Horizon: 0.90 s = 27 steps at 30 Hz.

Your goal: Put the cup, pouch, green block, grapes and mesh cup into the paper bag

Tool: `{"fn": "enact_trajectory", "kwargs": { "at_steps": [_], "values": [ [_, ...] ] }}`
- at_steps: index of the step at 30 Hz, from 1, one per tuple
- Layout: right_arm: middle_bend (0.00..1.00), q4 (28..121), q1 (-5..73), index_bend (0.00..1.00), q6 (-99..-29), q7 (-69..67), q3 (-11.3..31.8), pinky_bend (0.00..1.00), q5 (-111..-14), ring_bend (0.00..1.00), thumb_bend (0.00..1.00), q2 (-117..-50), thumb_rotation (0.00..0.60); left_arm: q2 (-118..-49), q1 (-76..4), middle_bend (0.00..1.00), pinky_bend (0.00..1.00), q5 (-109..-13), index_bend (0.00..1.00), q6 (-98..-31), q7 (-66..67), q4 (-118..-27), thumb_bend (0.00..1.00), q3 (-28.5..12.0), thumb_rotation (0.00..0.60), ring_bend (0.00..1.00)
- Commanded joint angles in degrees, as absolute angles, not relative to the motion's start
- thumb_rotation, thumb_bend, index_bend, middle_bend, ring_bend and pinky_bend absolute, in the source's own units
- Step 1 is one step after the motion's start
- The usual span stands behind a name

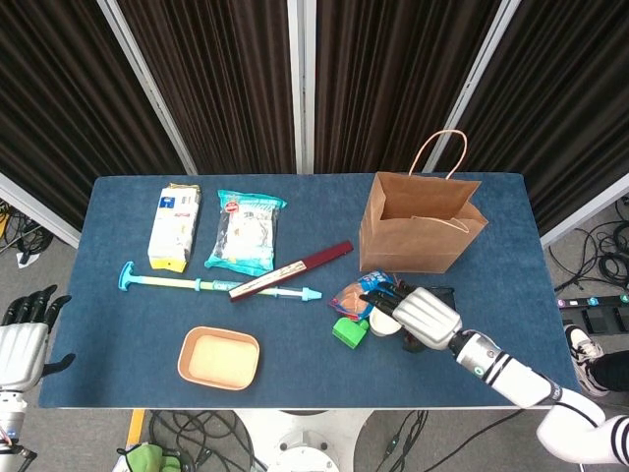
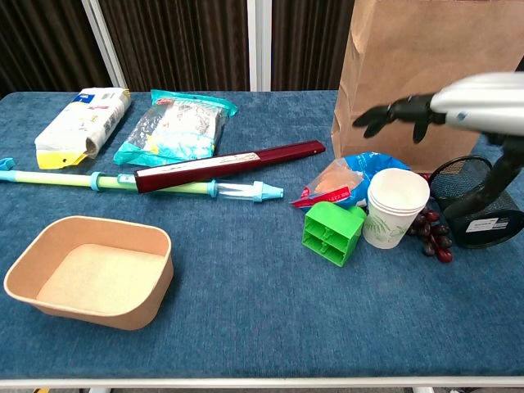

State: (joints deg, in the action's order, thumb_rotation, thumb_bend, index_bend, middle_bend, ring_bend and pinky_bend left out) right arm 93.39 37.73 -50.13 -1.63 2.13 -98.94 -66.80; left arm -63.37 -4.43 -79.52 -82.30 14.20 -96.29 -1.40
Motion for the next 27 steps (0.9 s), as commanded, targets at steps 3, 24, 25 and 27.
{"fn": "enact_trajectory", "kwargs": {
  "at_steps": [3,24,25,27],
  "values": [
    [0.12,90.1,38.8,0.0,-47.6,1.6,2.0,0.28,-95.2,0.07,0.09,-70.3,0.6,-63.7,-4.3,0.2,0.15,-79.3,0.24,-82.0,13.3,-95.5,0.0,-1.3,0.6,0.14],
    [0.31,84.4,40.0,0.25,-47.6,5.1,0.7,0.31,-91.5,0.14,0.17,-77.0,0.6,-64.3,-4.3,0.2,0.15,-78.9,0.24,-81.1,12.4,-94.3,0.0,-1.2,0.6,0.14],
    [0.32,84.2,40.0,0.26,-47.9,5.1,0.7,0.32,-91.6,0.16,0.17,-77.2,0.6,-64.3,-4.4,0.2,0.15,-78.9,0.24,-81.1,12.4,-94.3,0.0,-1.3,0.6,0.14],
    [0.37,84.2,39.8,0.29,-49.2,5.0,0.9,0.35,-91.9,0.19,0.19,-77.4,0.6,-64.3,-4.4,0.2,0.15,-78.7,0.24,-81.0,12.5,-94.5,0.0,-1.4,0.6,0.14]
  ]
}}
